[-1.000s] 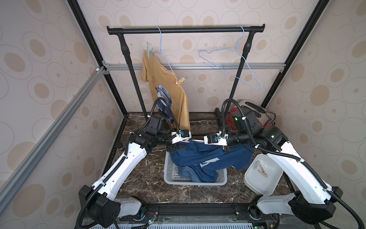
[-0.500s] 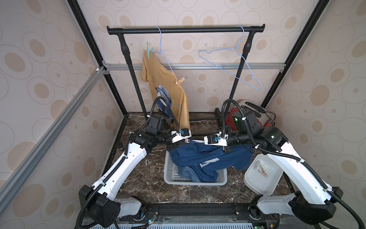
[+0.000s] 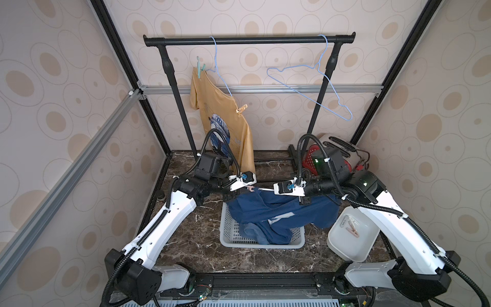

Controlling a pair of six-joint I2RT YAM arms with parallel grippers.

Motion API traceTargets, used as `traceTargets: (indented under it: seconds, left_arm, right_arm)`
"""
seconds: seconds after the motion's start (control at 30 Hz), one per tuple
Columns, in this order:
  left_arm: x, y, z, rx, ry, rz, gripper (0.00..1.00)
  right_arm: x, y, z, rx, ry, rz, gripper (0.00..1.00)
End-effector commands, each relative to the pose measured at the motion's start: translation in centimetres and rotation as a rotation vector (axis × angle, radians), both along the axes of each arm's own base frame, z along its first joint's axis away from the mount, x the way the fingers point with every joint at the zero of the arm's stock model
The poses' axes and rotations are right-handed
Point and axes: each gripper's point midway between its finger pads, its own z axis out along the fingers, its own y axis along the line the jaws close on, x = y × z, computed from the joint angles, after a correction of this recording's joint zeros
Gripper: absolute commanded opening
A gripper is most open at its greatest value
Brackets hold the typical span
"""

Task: Remove the clothespins securing t-shirts to the hanger
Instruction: Remove the clothespin from the hanger, then place the hanger in the basket.

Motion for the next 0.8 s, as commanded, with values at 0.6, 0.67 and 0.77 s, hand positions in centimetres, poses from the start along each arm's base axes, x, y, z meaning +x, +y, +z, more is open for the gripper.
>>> traceTargets:
  seconds: [0.6,0.67,0.77]
  left_arm:
    - [-0.6,3.1,3.5,-0.009,-0.061,0.090,0.17]
    - [-1.1,3.5,4.2,-0.012,-0.079,0.101,0.17]
    - [-2.5,4.2,5.6,-0.020,-0.102,0.109,0.18]
  right_arm:
    - [0.0,0.2,1.8,0.065,-0.044,-0.007,0.00]
    - [0.4,0.7,3.2,0.102,-0.037,-0.018,0.00]
    - [1.2,1.6,5.5,0.148,-0.029,-0.035,0.00]
